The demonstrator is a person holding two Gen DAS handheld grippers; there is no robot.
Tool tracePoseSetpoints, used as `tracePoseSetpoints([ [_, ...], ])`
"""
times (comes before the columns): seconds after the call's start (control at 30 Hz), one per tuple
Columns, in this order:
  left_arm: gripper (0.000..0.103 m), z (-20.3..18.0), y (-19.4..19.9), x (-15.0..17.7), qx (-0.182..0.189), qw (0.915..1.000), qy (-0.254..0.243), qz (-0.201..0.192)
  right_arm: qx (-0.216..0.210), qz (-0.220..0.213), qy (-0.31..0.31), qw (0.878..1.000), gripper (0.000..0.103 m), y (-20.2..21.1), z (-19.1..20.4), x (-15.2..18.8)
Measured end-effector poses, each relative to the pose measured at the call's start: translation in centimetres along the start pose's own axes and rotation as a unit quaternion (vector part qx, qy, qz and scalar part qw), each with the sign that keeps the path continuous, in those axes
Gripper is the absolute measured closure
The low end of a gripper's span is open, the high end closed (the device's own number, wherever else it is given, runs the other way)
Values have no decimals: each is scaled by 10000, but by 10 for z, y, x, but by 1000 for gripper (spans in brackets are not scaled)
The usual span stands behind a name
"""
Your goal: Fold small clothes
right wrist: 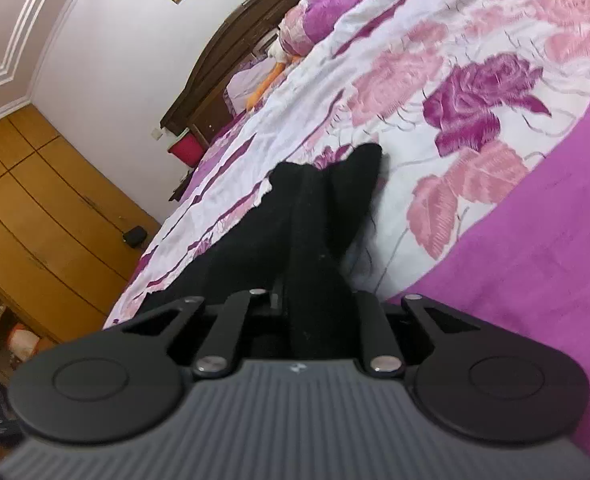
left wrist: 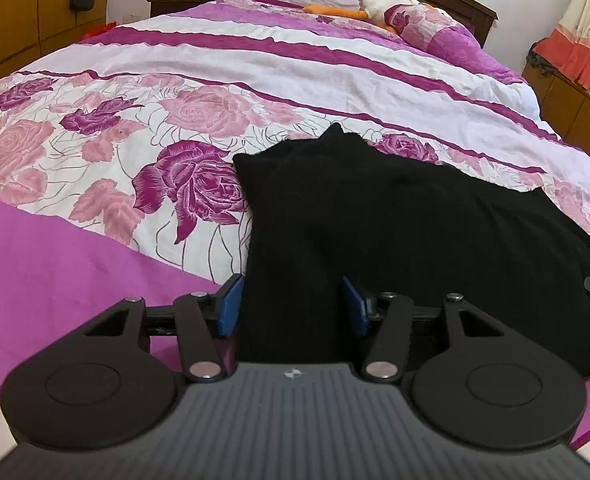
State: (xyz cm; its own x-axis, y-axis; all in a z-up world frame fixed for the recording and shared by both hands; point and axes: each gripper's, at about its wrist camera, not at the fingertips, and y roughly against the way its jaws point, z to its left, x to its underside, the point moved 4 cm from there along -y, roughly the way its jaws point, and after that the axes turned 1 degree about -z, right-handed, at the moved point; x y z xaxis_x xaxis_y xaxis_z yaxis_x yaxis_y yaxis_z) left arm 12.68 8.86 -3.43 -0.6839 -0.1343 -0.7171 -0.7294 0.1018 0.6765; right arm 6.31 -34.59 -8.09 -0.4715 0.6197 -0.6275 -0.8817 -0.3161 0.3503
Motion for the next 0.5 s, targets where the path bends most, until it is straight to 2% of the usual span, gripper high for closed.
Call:
tracePoseSetpoints([
  [0.27, 44, 2, 11, 0, 45, 10000, -5, 13, 109, -121, 394, 9991, 89, 7, 27, -12],
  [0.5, 44, 7, 23, -3, 116, 9999, 6, -98, -10, -195, 807, 9965, 89, 10, 65, -24],
])
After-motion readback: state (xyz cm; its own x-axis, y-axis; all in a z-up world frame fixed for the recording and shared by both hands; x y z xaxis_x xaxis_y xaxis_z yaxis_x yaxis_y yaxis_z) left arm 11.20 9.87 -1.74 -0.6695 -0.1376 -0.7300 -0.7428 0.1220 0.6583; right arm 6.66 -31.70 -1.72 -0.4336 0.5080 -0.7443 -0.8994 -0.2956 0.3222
